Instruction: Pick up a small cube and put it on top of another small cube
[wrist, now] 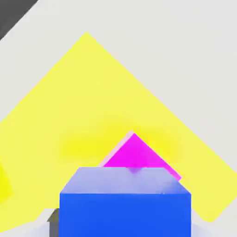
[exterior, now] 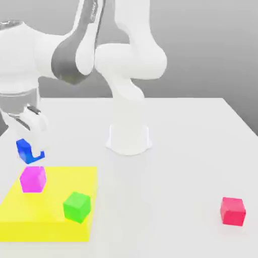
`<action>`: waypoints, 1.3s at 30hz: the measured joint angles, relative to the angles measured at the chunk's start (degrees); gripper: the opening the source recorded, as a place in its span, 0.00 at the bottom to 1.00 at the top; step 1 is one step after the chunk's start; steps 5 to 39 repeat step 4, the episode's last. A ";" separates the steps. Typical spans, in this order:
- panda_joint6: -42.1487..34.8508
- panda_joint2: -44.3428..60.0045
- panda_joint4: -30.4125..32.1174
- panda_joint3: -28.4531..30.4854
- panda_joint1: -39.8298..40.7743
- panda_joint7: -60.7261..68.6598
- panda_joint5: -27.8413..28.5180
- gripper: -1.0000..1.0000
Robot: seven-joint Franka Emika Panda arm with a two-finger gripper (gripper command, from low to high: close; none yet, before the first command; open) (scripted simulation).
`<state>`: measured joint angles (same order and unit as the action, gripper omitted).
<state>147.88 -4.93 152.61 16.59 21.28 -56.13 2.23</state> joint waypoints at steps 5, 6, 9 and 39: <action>1.76 1.53 0.27 0.08 -0.02 0.53 -0.61 1.00; 1.76 1.53 0.27 0.08 -0.02 0.53 -0.61 1.00; 1.76 1.53 0.27 0.08 -0.02 0.53 -0.61 1.00; 1.76 1.53 0.27 0.08 -0.02 0.53 -0.61 1.00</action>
